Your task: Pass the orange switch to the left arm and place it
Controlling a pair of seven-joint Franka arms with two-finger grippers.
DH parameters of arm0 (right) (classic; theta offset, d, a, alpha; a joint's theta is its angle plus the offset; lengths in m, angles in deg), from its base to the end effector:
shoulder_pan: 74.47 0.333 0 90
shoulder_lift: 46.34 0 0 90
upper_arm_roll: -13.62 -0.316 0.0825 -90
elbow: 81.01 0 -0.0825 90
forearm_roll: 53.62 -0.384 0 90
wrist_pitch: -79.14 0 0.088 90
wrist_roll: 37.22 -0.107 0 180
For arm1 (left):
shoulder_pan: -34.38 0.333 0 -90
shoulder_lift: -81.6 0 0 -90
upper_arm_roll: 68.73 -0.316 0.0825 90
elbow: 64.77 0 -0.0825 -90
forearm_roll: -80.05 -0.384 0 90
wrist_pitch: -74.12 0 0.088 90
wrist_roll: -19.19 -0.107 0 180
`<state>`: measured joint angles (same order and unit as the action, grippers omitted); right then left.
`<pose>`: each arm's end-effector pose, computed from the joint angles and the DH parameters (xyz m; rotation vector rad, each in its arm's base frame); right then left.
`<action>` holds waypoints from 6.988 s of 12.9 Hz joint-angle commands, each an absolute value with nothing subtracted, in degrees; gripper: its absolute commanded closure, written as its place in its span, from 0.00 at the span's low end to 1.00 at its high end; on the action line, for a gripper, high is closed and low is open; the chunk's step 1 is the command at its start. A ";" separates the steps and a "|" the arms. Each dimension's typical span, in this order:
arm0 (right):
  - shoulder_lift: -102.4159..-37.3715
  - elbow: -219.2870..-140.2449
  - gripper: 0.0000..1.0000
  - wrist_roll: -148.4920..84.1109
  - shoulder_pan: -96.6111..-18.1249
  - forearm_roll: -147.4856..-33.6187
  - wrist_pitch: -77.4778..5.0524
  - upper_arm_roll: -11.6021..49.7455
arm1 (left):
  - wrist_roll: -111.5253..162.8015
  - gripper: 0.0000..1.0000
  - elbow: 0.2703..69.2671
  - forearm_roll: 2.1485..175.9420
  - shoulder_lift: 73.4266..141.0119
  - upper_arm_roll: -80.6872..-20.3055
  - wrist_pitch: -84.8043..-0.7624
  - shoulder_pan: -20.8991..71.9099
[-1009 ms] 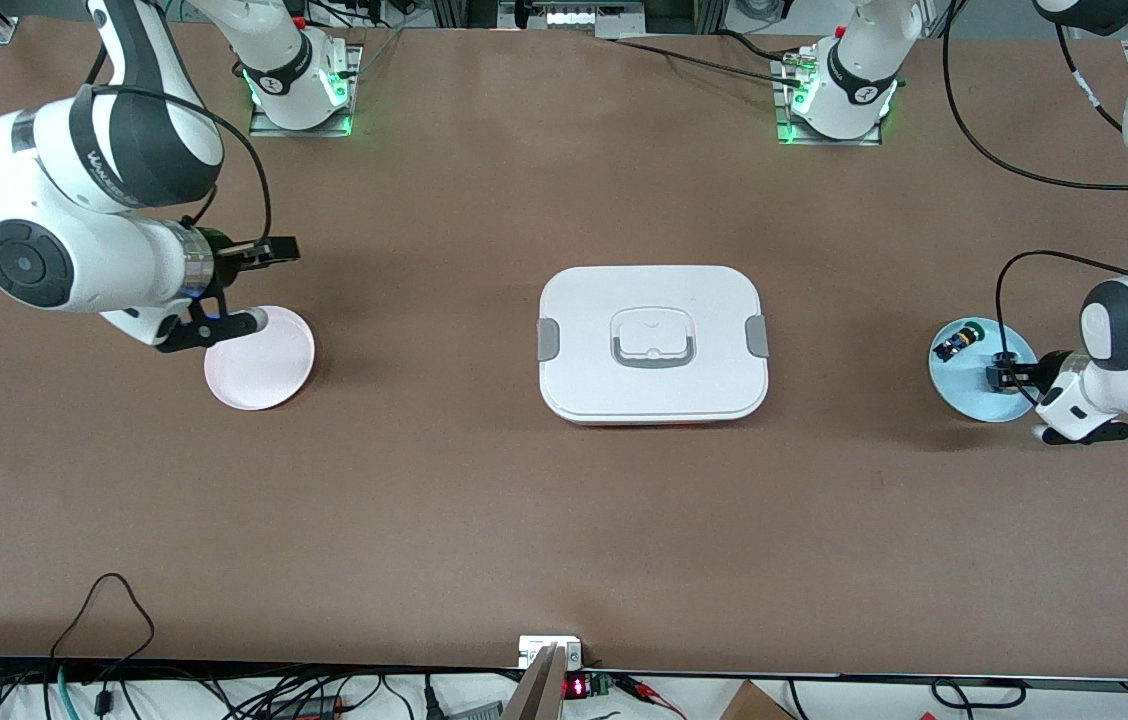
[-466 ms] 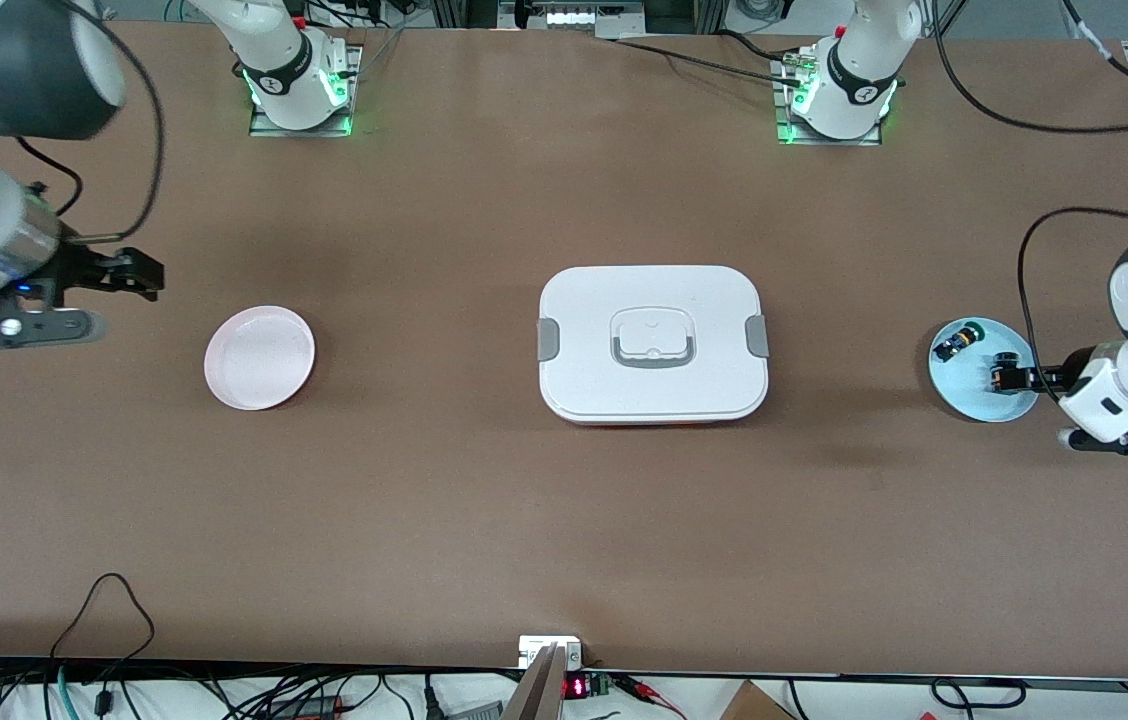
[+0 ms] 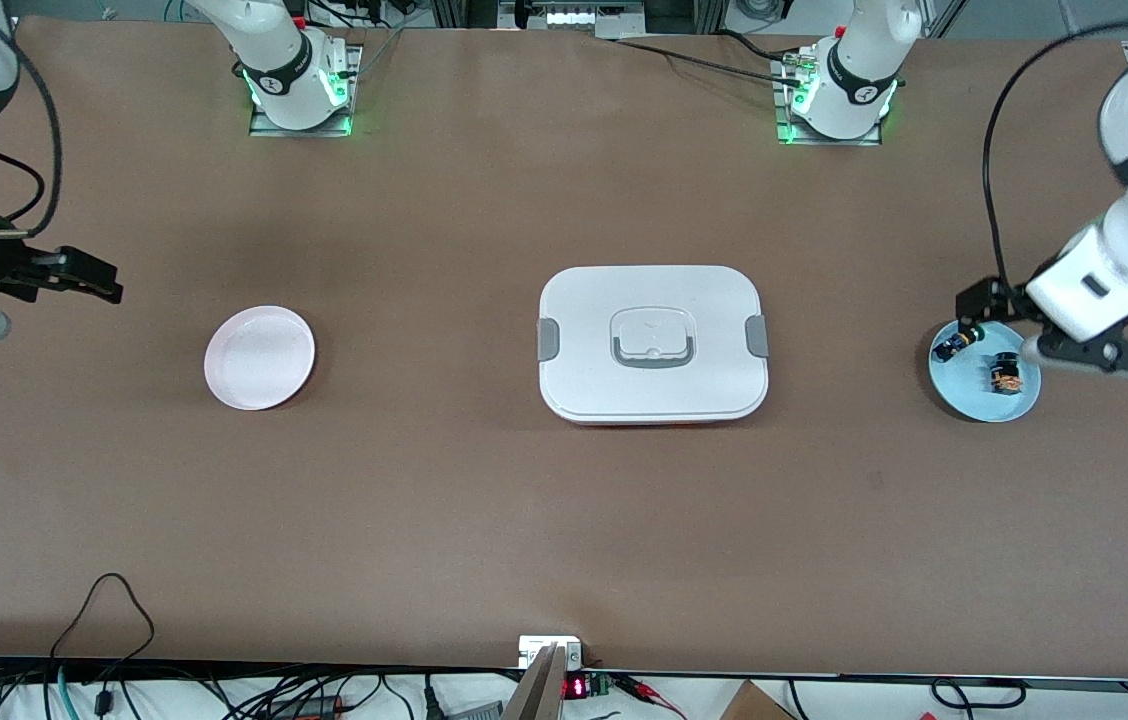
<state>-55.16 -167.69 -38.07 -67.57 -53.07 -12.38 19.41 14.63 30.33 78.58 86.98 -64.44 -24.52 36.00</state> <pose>0.6001 0.0149 0.5655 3.1135 0.0090 -0.1063 0.5884 -0.0234 0.5415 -3.1168 0.2032 0.0502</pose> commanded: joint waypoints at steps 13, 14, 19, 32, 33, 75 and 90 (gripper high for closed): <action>-45.55 -177.34 0.00 -37.67 -66.73 -52.74 -13.23 20.39 | 17.87 0.00 35.78 80.40 80.72 -65.48 -21.68 35.61; -45.55 -176.81 0.00 -37.57 -66.73 -52.74 -13.23 20.39 | 17.87 0.00 35.69 80.40 80.72 -65.48 -21.77 35.61; -45.90 -175.23 0.00 -37.57 -66.82 -53.18 -13.14 20.57 | 17.61 0.00 35.52 80.40 80.89 -65.48 -21.77 35.70; -46.96 -175.31 0.00 -37.75 -64.01 -52.39 -11.73 19.25 | 17.61 0.00 35.43 80.49 81.16 -65.57 -21.86 35.79; -46.96 -175.31 0.00 -37.75 -64.09 -52.47 -11.73 19.25 | 17.61 0.00 35.43 80.49 81.07 -65.48 -21.86 35.79; -47.13 -169.25 0.00 -37.84 -64.71 -52.21 -8.83 19.60 | 17.96 0.00 35.16 80.40 81.33 -65.48 -21.86 35.52; -53.19 -169.25 0.00 -37.84 -65.06 -51.86 -12.44 19.77 | 17.96 0.00 35.16 80.40 81.33 -65.48 -21.86 35.52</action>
